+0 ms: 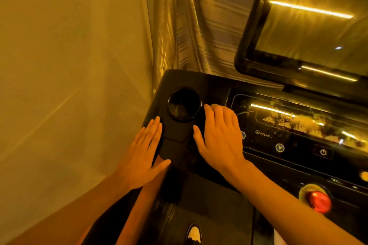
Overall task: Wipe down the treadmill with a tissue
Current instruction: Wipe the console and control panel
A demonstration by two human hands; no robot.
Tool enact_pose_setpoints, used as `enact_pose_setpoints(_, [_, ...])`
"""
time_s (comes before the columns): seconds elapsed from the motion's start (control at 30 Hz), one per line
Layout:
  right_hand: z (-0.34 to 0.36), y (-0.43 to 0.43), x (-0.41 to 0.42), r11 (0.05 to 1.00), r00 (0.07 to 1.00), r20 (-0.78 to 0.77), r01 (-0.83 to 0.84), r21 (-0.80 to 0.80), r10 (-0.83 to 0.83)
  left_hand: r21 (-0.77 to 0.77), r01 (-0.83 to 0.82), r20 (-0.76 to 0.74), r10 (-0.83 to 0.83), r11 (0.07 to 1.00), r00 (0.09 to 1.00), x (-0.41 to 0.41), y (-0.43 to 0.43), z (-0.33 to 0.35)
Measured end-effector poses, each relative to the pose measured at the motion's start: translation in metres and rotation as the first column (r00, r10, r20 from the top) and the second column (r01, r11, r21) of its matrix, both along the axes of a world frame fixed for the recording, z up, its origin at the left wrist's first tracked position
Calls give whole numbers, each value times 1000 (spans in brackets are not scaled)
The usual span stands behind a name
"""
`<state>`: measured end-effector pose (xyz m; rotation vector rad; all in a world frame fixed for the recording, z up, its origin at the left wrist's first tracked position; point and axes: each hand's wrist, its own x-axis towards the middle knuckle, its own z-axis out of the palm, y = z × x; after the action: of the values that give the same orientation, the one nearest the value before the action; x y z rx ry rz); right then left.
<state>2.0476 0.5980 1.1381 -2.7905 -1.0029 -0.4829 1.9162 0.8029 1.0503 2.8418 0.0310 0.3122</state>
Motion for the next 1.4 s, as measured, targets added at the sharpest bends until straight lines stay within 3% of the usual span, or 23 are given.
enact_pose_setpoints(0.1, [-9, -5, -13, 996, 998, -44, -40, -82, 36, -7, -13, 21, 13, 1000, 1000, -1, -2, -7])
enact_pose_setpoints(0.33, [-7, -13, -18, 993, 990, -133, -67, -95, 54, -42, -15, 49, 17, 999, 999, 1, -5, -10])
enact_pose_setpoints(0.5, [-13, -18, -34, 983, 997, -75, -29, -182, 16, -107, -28, 43, 32, 994, 999, 0, -6, -11])
enact_pose_setpoints(0.67, [-19, -13, -42, 994, 992, -118, 33, -105, -46, -174, -8, 54, 18, 985, 998, -3, -6, -12])
enact_pose_setpoints(0.93, [-17, -22, -42, 993, 996, -92, -9, -114, -1, -181, 19, 48, -11, 983, 999, -4, -3, -11])
enact_pose_setpoints(1.17, [-23, -31, -53, 985, 996, -66, 52, -164, -63, -198, -8, 43, 17, 980, 999, -13, -4, -11])
enact_pose_setpoints(1.4, [-21, -34, -56, 976, 997, -71, -20, -215, 5, -196, -12, 68, 26, 980, 997, -18, -7, -17])
